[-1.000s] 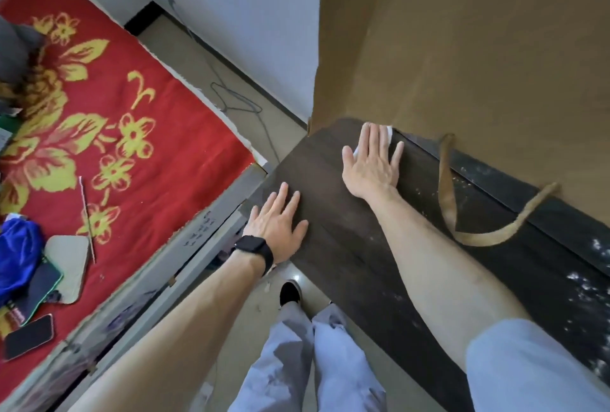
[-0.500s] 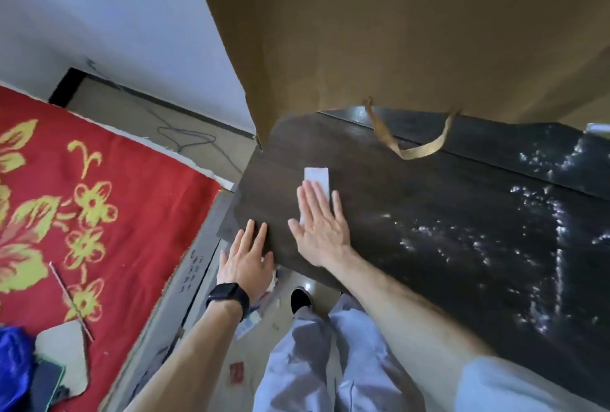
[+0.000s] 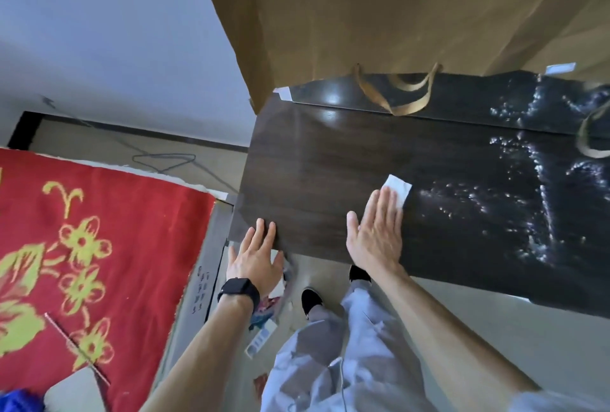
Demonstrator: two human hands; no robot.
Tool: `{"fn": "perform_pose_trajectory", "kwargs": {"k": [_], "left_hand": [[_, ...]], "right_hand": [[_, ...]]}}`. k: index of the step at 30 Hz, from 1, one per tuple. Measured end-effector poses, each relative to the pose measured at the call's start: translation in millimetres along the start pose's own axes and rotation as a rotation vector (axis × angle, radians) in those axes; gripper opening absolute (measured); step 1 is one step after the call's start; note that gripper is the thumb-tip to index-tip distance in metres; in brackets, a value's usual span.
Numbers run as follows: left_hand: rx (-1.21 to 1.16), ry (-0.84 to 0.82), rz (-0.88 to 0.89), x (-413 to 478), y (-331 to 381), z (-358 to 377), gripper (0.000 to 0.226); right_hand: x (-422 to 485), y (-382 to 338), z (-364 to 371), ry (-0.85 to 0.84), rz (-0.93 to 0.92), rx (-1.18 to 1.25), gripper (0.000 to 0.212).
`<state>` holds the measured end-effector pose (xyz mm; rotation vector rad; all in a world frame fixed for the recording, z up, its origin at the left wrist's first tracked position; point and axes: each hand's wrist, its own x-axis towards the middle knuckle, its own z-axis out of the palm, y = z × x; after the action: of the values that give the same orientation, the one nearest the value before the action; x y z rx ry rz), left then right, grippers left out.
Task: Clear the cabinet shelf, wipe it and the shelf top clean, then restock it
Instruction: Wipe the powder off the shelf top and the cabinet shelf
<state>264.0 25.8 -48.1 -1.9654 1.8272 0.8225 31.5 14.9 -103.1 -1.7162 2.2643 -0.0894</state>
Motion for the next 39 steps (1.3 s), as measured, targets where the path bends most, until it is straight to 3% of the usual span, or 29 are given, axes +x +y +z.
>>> {"fn": "perform_pose_trajectory", "kwargs": {"k": [3,5,8,12,15,17,19,21,22,24,27,29,31,33,35,39], "left_hand": [[0.077,0.024,0.068,-0.1,-12.2,-0.9,0.063],[0.131,0.034,0.092,0.6,-18.9,0.6,0.062],[0.109,0.008,0.091,0.1,-22.5,6.3,0.059],[0.044,0.000,0.102,-0.5,-24.7,14.1,0.058],[0.051,0.016,0.101,-2.3,-25.5,15.0,0.057],[0.094,0.069,0.103,-2.8,-22.3,14.0,0.057],[0.116,0.162,0.114,3.5,-13.2,6.4,0.058],[0.123,0.248,0.153,17.1,0.2,-6.2,0.053],[0.134,0.272,0.186,26.1,7.7,-12.0,0.051],[0.141,0.266,0.228,43.4,23.8,-20.8,0.051],[0.121,0.226,0.278,68.3,54.7,-27.2,0.057],[0.123,0.212,0.319,85.4,74.4,-28.3,0.058],[0.136,0.171,0.302,100.8,85.0,-23.8,0.059],[0.158,0.145,0.261,109.7,86.2,-13.8,0.059],[0.170,0.154,0.235,114.7,84.0,-6.7,0.059],[0.186,0.188,0.238,118.9,85.6,-3.3,0.057]], "right_hand": [[-30.3,-64.5,29.6,-0.065,-0.431,-0.010,0.069],[-48.3,-76.1,39.0,-0.130,-0.585,-0.057,0.067],[-55.2,-36.6,31.9,-0.085,-0.441,-0.060,0.066],[-66.3,59.1,12.4,-0.006,0.077,-0.085,0.071],[-66.9,50.2,8.7,0.011,0.285,-0.003,0.074],[-61.9,5.9,16.4,0.020,0.144,0.023,0.072],[-55.3,-39.2,25.7,-0.059,-0.163,0.019,0.069],[-34.6,-52.4,24.9,-0.103,-0.403,-0.016,0.065],[-18.5,-44.8,21.4,-0.094,-0.438,-0.031,0.063],[15.0,-13.5,13.0,-0.051,-0.323,-0.046,0.063],[58.9,42.1,-3.6,0.031,0.076,-0.038,0.065],[74.1,46.3,-8.4,0.048,0.225,-0.015,0.066],[81.4,25.1,-9.1,0.074,0.108,0.010,0.066],[88.5,-0.1,-4.5,0.039,-0.194,-0.003,0.063],[113.3,-17.1,-5.6,-0.032,-0.363,0.017,0.061],[169.8,-14.0,-16.8,0.003,-0.288,0.003,0.057]]}}
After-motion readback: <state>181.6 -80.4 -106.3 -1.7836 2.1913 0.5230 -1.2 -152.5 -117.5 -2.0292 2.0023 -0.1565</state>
